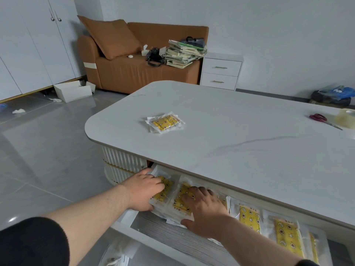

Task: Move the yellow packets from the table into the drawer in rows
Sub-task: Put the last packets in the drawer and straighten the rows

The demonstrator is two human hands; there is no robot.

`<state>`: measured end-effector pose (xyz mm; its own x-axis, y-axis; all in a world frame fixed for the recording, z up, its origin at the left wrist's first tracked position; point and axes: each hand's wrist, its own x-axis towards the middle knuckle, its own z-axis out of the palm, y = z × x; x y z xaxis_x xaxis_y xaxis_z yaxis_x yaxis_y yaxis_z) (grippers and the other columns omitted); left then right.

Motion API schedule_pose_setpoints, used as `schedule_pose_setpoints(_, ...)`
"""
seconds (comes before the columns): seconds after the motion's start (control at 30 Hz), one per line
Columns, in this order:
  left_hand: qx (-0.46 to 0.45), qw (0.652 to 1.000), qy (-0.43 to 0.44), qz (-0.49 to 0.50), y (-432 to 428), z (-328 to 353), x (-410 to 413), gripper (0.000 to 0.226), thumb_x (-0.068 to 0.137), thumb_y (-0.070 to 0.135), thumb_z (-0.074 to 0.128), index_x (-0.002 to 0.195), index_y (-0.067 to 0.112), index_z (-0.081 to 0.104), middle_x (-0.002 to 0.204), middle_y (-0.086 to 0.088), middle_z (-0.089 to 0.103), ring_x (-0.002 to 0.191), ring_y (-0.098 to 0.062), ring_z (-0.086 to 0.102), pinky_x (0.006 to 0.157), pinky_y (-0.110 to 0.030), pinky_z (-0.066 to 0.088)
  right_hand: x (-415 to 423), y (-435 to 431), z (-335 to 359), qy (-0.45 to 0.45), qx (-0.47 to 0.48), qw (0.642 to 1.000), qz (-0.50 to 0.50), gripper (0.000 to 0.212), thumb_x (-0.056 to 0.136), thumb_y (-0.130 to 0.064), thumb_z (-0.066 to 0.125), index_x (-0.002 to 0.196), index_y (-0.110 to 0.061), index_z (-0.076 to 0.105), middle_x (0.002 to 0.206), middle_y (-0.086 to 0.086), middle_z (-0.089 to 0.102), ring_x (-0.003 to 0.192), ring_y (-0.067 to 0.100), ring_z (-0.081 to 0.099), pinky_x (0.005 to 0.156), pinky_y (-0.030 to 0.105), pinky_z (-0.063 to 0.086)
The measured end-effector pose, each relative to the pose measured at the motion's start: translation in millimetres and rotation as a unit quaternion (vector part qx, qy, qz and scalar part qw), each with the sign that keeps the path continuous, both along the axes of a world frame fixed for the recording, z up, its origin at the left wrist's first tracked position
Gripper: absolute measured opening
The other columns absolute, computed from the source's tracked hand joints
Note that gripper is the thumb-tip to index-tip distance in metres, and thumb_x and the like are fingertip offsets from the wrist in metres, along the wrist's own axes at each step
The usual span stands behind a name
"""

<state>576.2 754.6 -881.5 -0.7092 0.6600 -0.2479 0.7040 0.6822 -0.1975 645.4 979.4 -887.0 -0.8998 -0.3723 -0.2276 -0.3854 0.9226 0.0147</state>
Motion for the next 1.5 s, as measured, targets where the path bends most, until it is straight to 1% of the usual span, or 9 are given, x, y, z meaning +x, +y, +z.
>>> schedule_pose_setpoints(0.17, 0.001, 1.0, -0.003, 0.011, -0.4, 0.1, 0.9, 0.071, 0.076, 0.057, 0.06, 0.137, 0.025, 0.043, 0.135, 0.005, 0.049, 0.131, -0.02, 0.043, 0.119, -0.042, 0.003, -3.1, -5.8, -6.6, 0.007, -0.01, 1.0, -0.014, 0.07, 0.088, -0.061, 0.046, 0.146, -0.029, 0.023, 0.15, 0.009, 0.026, 0.137, 0.032, 0.024, 0.117, 0.047, 0.018)
schedule_pose_setpoints(0.3, 0.003, 1.0, 0.001, 0.016, 0.8, 2.3, 3.7, 0.077, 0.077, 0.061, 0.056, 0.141, 0.023, 0.038, 0.141, 0.0, 0.043, 0.133, -0.023, 0.038, 0.12, -0.041, 0.006, -0.5, -4.2, -9.1, 0.019, -0.011, 1.0, -0.008, 0.072, 0.087, -0.063, 0.045, 0.147, -0.03, 0.022, 0.151, 0.009, 0.024, 0.138, 0.032, 0.021, 0.119, 0.048, 0.012)
schedule_pose_setpoints(0.47, -0.002, 1.0, -0.009, 0.023, -0.1, 2.6, 7.1, 0.089, 0.072, 0.064, 0.06, 0.145, 0.022, 0.032, 0.149, -0.003, 0.034, 0.138, -0.024, 0.028, 0.121, -0.043, 0.007, 4.2, -0.4, -3.7, 0.019, -0.012, 1.0, -0.002, 0.081, 0.08, -0.069, 0.049, 0.147, -0.034, 0.019, 0.154, 0.006, 0.02, 0.141, 0.03, 0.018, 0.119, 0.046, 0.01)
schedule_pose_setpoints(0.73, 0.021, 1.0, -0.009, 0.011, 2.2, 5.2, 9.9, 0.086, 0.072, 0.068, 0.053, 0.142, 0.022, 0.036, 0.146, 0.0, 0.038, 0.135, -0.021, 0.031, 0.12, -0.041, 0.01, 5.5, -1.6, -6.7, 0.016, -0.01, 1.0, -0.006, 0.08, 0.082, -0.07, 0.046, 0.147, -0.031, 0.02, 0.152, 0.007, 0.024, 0.141, 0.03, 0.018, 0.12, 0.047, 0.008)
schedule_pose_setpoints(0.83, 0.023, 1.0, -0.01, 0.01, 1.3, 3.6, 9.1, 0.081, 0.075, 0.069, 0.05, 0.14, 0.023, 0.039, 0.144, 0.001, 0.041, 0.134, -0.02, 0.034, 0.12, -0.041, 0.011, 4.7, -1.6, -10.0, 0.012, -0.015, 1.0, -0.003, 0.074, 0.085, -0.064, 0.046, 0.147, -0.031, 0.021, 0.153, 0.007, 0.023, 0.142, 0.03, 0.018, 0.12, 0.046, 0.006)
schedule_pose_setpoints(1.0, 0.018, 1.0, -0.008, 0.011, 0.1, 0.7, 7.9, 0.073, 0.079, 0.062, 0.052, 0.139, 0.023, 0.04, 0.142, 0.001, 0.043, 0.133, -0.021, 0.035, 0.12, -0.041, 0.011, 2.1, 0.0, -11.6, 0.01, -0.031, 0.999, -0.005, 0.066, 0.088, -0.056, 0.047, 0.145, -0.032, 0.023, 0.154, 0.007, 0.022, 0.142, 0.029, 0.018, 0.12, 0.045, 0.005)
schedule_pose_setpoints(1.23, 0.012, 1.0, -0.019, 0.022, -0.1, 1.1, 8.3, 0.083, 0.074, 0.065, 0.057, 0.143, 0.023, 0.035, 0.147, 0.0, 0.037, 0.137, -0.022, 0.03, 0.121, -0.043, 0.01, 5.7, 1.7, -2.9, 0.004, -0.05, 0.999, -0.008, 0.078, 0.082, -0.067, 0.05, 0.146, -0.031, 0.025, 0.155, 0.003, 0.022, 0.143, 0.027, 0.019, 0.12, 0.043, 0.004)
schedule_pose_setpoints(1.4, 0.008, 0.999, -0.025, 0.029, -0.2, 3.0, 9.9, 0.092, 0.068, 0.071, 0.057, 0.143, 0.023, 0.035, 0.147, 0.001, 0.036, 0.137, -0.022, 0.029, 0.121, -0.044, 0.01, 8.7, 2.3, 2.2, 0.016, -0.075, 0.997, -0.02, 0.073, 0.086, -0.065, 0.045, 0.147, -0.029, 0.027, 0.155, -0.001, 0.023, 0.143, 0.023, 0.02, 0.119, 0.04, 0.005)
schedule_pose_setpoints(1.5, 0.02, 0.999, -0.016, 0.035, -0.3, 7.1, 11.6, 0.088, 0.069, 0.074, 0.051, 0.141, 0.025, 0.037, 0.144, 0.003, 0.039, 0.135, -0.02, 0.031, 0.12, -0.043, 0.013, 9.2, 4.8, 6.3, 0.019, -0.115, 0.992, -0.042, 0.068, 0.088, -0.061, 0.044, 0.147, -0.029, 0.031, 0.154, -0.003, 0.028, 0.142, 0.022, 0.024, 0.119, 0.038, 0.014)
